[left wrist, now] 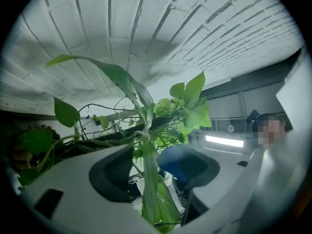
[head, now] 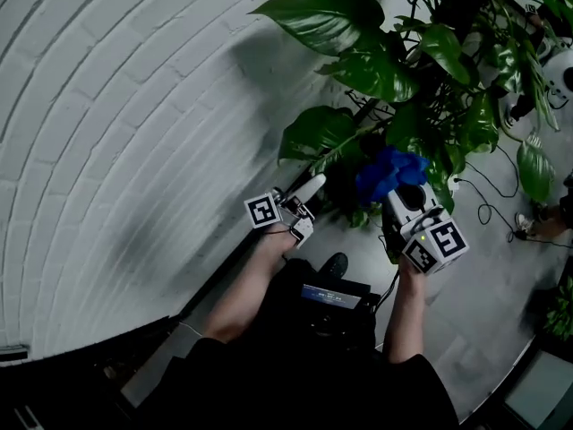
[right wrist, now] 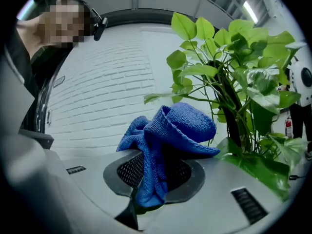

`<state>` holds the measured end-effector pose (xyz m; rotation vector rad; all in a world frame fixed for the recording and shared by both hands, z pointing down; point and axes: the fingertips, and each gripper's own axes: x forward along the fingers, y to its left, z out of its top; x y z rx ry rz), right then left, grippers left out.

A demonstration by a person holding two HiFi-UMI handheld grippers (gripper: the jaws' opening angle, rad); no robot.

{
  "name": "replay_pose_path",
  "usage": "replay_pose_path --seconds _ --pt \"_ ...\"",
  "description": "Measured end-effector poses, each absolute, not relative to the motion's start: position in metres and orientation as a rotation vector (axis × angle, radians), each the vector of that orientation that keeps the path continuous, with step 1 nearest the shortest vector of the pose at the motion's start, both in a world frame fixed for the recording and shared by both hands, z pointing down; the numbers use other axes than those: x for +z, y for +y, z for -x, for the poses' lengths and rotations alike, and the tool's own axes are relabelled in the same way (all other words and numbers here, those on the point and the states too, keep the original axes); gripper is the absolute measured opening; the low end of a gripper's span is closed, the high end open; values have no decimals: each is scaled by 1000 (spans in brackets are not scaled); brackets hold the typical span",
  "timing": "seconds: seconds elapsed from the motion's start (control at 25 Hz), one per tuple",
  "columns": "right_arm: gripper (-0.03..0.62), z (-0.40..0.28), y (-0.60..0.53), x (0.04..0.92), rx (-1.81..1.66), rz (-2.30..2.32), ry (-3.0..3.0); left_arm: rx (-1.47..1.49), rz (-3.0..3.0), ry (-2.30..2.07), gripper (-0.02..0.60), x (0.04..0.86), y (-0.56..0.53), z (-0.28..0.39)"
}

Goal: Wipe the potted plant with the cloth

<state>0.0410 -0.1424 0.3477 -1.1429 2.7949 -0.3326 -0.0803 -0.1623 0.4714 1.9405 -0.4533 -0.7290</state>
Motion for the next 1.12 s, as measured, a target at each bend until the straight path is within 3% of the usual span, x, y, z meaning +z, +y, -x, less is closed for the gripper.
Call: replay_pose_path --seconds 0.12,0.48,1.12 --pt "107 -32 -171 353 -361 1140 2813 -746 -1954 -391 253 465 -162 76" --pt "107 22 -243 395 -284 1331 2968 -756 -1963 -189 130 450 -165 79" --pt "107 29 -193 482 -631 1439 3049 -804 -1839 -21 110 452 -172 93"
